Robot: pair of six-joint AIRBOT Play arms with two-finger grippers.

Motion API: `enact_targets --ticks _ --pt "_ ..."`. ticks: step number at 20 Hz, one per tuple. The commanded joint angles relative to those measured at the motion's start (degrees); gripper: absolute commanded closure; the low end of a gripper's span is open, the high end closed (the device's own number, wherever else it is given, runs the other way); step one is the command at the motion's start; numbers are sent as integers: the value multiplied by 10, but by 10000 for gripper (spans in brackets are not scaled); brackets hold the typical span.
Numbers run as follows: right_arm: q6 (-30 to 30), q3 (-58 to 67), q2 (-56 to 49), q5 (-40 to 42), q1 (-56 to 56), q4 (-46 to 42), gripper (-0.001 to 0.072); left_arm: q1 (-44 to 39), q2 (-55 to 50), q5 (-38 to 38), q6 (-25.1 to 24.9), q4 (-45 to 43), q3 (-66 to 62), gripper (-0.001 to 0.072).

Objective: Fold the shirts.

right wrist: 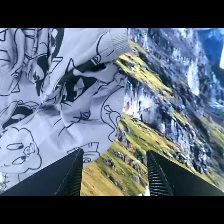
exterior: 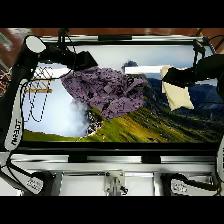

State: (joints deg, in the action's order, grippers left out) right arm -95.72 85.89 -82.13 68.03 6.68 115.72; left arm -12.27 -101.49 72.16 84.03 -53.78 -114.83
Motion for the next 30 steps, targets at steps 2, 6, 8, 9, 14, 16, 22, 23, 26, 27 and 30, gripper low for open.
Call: enact_targets --ticks 2,6,8,9,14,16,22,23,26,27,30 --pt "-10 1 -61 -53 -2 51 204 -3 7 168 72 -151 43 -11" --pt "-13 1 -106 -55 -38 52 204 -44 8 77 71 -80 182 -11" --pt "-27 1 -110 -55 -59 47 203 -60 9 34 69 -54 238 -11" --pt "-28 1 -110 -55 -64 45 203 -65 9 19 66 -36 264 -11" --pt "-27 1 -110 -34 -67 43 203 -85 9 -83 47 39 338 -11" --pt "-27 1 -110 -26 -67 44 203 -89 9 -92 45 40 359 -11" --pt "-24 1 -110 -18 -67 45 203 -102 7 -146 22 95 375 -7" --pt "-24 1 -110 -18 -67 45 203 -107 4 -159 26 100 375 -7" --pt "-22 1 -110 -9 -67 47 203 -114 1 -188 33 110 375 11" --pt "-22 1 -110 -3 -67 47 203 -113 1 -188 33 110 375 175" --pt "-20 1 -110 12 -67 47 203 -101 3 -174 30 110 374 653"
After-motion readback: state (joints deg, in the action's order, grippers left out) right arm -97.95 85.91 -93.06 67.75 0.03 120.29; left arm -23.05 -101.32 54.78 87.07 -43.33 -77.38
